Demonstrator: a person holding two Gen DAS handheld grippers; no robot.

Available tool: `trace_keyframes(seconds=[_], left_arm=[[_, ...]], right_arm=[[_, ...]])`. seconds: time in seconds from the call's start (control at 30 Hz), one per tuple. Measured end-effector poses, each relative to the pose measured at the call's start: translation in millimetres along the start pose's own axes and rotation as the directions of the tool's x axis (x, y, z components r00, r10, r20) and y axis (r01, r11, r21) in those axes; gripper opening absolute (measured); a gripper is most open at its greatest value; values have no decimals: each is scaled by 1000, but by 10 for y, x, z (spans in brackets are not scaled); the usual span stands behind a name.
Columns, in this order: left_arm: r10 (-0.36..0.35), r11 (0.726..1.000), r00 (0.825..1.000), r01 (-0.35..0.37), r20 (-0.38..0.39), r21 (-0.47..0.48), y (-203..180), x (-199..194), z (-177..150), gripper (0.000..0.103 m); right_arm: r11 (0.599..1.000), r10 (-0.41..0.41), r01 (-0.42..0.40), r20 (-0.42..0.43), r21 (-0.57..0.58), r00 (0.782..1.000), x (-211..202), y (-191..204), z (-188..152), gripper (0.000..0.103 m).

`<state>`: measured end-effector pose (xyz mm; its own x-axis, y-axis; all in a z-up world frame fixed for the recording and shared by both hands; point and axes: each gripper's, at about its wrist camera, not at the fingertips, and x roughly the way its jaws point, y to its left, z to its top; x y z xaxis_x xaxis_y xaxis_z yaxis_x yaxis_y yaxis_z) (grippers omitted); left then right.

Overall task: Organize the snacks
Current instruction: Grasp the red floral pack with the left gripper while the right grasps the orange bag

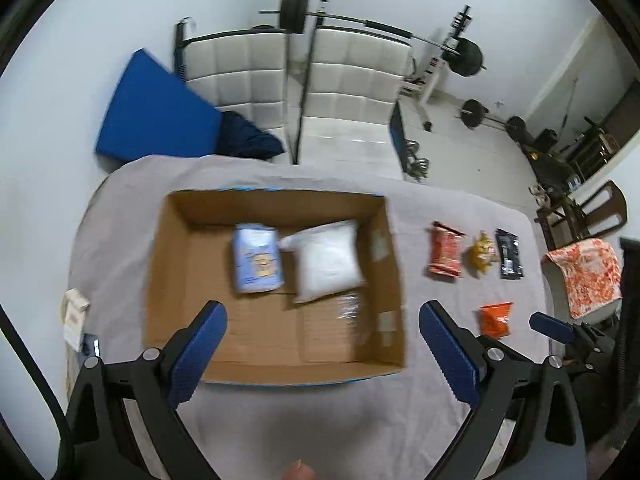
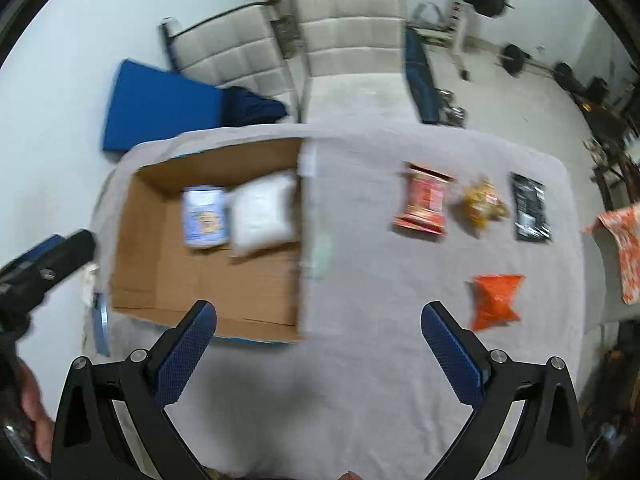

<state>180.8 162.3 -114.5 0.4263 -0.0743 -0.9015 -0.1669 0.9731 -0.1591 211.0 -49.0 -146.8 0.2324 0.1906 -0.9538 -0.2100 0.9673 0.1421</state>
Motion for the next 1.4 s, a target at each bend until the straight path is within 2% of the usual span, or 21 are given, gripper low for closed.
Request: trace_keyframes(seconds=[0.17, 0.27, 0.37, 0.47, 0.57, 0.67, 0.7, 0.73, 0.77, 0.8, 1.03, 1.13, 1.2, 1.23, 1.27, 1.33, 1.4], left_arm=[[-58, 997, 998, 60, -32, 47, -654, 219, 117, 99], [-74, 994, 993, 81, -87, 80, -1118, 566, 185, 99], [-61, 989, 988, 79, -140, 123, -1493, 925, 200, 99], [-21, 982, 977, 61, -213, 179, -1880, 1407, 229, 99], [-16, 979, 961, 71, -276, 193, -2114, 1848, 254, 99], [-10, 976, 945, 80, -327, 201, -2248, 2215, 297, 98], [-6, 977, 936, 81, -352, 199, -2302, 2382, 326, 98], [-4, 977, 931, 81, -365, 197, -2320, 2479, 349, 98], [-4, 977, 923, 85, -385, 194, -2349, 2612, 377, 98], [1, 977, 916, 85, -402, 196, -2374, 2727, 399, 98], [6, 978, 866, 98, -500, 183, -2495, 3353, 476, 94], [26, 977, 845, 93, -534, 194, -2539, 3586, 468, 85], [39, 973, 832, 95, -553, 211, -2554, 3709, 433, 68], [49, 971, 825, 93, -563, 220, -2559, 3762, 408, 68], [56, 970, 819, 91, -571, 226, -2563, 3793, 387, 61], [67, 962, 835, 91, -547, 257, -2609, 3756, 379, 49], [77, 961, 839, 81, -538, 264, -2601, 3730, 362, 44]], right_arm=[[990, -89, 93, -47, 103, 995, 186, -1020, 1, 103], [975, -128, 144, -101, 169, 987, 460, -1679, 0, 103], [964, -126, 160, -167, 210, 978, 792, -2161, -11, 102], [960, -104, 160, -238, 230, 966, 1163, -2490, -44, 93], [958, -84, 160, -299, 238, 950, 1518, -2663, -107, 85], [951, -30, 131, -340, 278, 940, 1815, -2801, -159, 75], [949, -15, 124, -350, 291, 937, 1898, -2834, -172, 66], [947, 2, 113, -360, 300, 933, 1975, -2860, -182, 62], [946, 21, 101, -366, 309, 930, 2035, -2880, -188, 50], [944, 28, 97, -370, 314, 929, 2067, -2892, -187, 44], [925, 38, 100, -350, 367, 936, 2057, -3113, -17, 42], [923, 37, 103, -352, 370, 935, 2055, -3164, 64, 42], [921, 51, 98, -367, 376, 929, 2094, -3172, 88, 43], [920, 59, 94, -372, 381, 926, 2116, -3163, 103, 43], [917, 65, 93, -377, 387, 924, 2136, -3173, 100, 45], [913, 68, 99, -384, 397, 921, 2180, -3202, 143, 47], [909, 71, 100, -387, 404, 919, 2196, -3218, 127, 48]])
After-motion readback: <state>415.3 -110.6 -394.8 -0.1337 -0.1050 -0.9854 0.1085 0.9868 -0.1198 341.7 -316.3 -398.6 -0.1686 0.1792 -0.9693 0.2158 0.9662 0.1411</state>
